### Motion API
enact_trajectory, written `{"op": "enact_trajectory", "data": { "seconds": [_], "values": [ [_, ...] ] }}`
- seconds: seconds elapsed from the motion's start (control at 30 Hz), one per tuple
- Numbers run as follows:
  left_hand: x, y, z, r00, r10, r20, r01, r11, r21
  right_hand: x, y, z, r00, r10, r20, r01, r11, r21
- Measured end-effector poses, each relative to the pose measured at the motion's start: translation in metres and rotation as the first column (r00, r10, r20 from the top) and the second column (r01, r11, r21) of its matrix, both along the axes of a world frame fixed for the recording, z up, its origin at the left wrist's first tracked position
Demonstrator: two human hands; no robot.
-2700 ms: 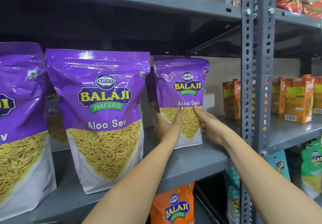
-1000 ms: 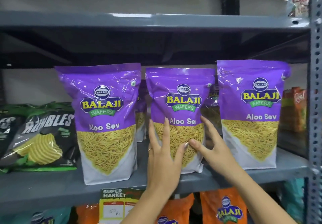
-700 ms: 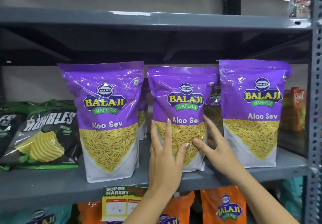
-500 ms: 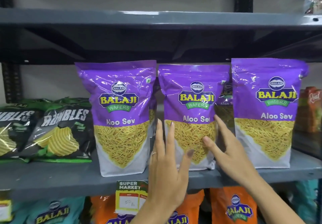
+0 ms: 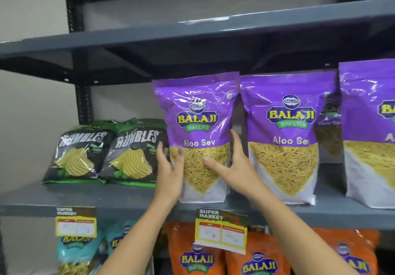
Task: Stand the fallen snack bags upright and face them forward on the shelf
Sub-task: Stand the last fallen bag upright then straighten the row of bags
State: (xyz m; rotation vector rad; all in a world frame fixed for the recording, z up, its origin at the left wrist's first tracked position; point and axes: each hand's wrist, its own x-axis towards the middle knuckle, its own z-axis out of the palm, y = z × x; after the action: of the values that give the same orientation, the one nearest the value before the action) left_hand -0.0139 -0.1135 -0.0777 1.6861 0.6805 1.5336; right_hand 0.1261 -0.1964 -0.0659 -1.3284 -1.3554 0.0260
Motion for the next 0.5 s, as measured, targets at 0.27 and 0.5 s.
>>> {"op": "enact_trajectory", "data": {
  "seconds": [0.27,0.5],
  "values": [
    [0.023,0.006,-0.004,0.983,-0.146,0.113,0.152,0.988,-0.042,0.016,0.016,-0.009,0.989,0.062,-0.134,-0.054,0.997,0.059],
    [0.022,-0.002,-0.002,0.987,-0.13,0.095,0.133,0.991,-0.033,0.015,0.018,-0.011,0.989,0.061,-0.135,-0.053,0.997,0.058]
  ]
}}
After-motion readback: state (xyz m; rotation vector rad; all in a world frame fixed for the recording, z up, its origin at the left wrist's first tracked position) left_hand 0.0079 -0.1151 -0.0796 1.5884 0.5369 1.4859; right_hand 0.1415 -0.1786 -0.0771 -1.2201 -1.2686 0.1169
